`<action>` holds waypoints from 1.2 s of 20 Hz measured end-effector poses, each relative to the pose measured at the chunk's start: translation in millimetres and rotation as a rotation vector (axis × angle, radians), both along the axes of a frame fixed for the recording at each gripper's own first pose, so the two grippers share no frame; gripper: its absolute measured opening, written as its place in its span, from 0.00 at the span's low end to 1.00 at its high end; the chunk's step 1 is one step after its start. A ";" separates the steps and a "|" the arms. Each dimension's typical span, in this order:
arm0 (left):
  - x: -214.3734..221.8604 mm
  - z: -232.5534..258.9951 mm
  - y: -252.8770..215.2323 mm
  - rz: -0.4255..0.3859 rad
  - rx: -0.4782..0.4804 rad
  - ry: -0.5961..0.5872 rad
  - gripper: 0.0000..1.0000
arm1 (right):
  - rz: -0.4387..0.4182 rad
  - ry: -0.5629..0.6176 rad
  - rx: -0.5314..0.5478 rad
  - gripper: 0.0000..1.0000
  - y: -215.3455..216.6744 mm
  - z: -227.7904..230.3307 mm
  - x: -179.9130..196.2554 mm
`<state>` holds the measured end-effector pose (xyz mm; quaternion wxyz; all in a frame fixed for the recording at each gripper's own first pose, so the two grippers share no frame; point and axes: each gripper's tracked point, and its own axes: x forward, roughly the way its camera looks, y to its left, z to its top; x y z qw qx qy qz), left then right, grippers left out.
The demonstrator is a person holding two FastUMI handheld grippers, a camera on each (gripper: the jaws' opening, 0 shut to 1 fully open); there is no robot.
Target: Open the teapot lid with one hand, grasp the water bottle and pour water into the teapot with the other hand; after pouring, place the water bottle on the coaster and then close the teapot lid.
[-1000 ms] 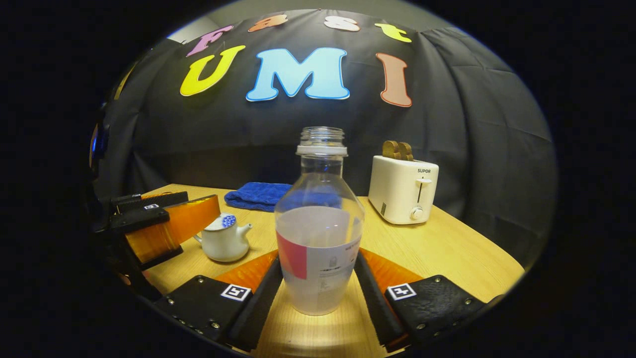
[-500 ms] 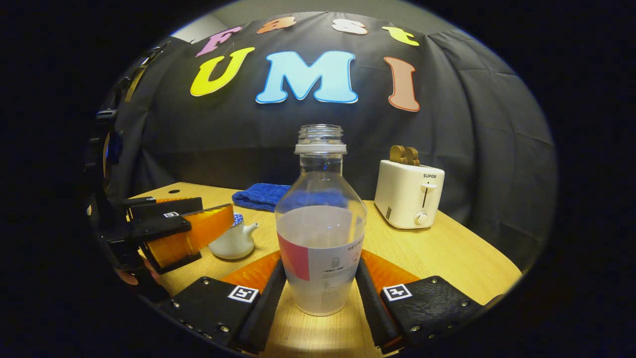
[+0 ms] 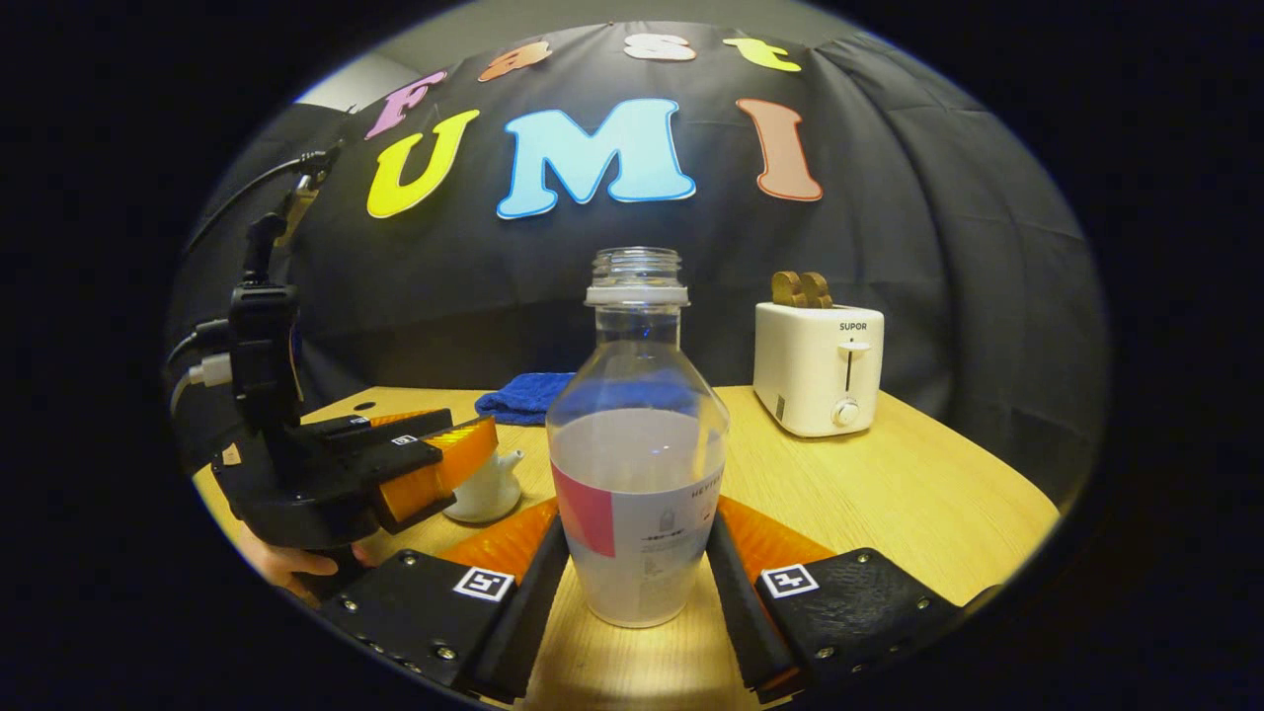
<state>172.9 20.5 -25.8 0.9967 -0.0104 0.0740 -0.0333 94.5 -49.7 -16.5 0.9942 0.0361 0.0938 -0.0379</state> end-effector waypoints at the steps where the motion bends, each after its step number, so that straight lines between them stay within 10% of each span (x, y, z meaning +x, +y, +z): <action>1: 0.0 0.6 0.7 0.003 -0.004 0.003 0.72 | -0.006 -0.005 -0.008 0.76 -0.3 2.1 -0.5; 3: 9.1 -7.5 3.9 0.028 0.019 0.010 0.70 | -0.003 -0.018 -0.021 0.76 2.4 4.4 -1.4; 5: -1.3 -2.3 6.1 0.033 0.033 0.011 0.39 | 0.006 -0.021 -0.027 0.76 6.0 5.6 -1.0; 8: -0.8 -4.5 4.0 0.019 0.045 0.012 0.40 | 0.017 -0.021 -0.030 0.76 8.9 5.1 -1.3; 11: 0.0 -0.6 1.4 0.030 0.058 0.003 0.19 | 0.021 -0.021 -0.028 0.76 9.6 5.4 -1.7; 24: -16.2 34.6 22.3 0.038 -0.082 -0.119 0.15 | -0.008 -0.029 -0.094 0.76 4.7 6.6 -1.9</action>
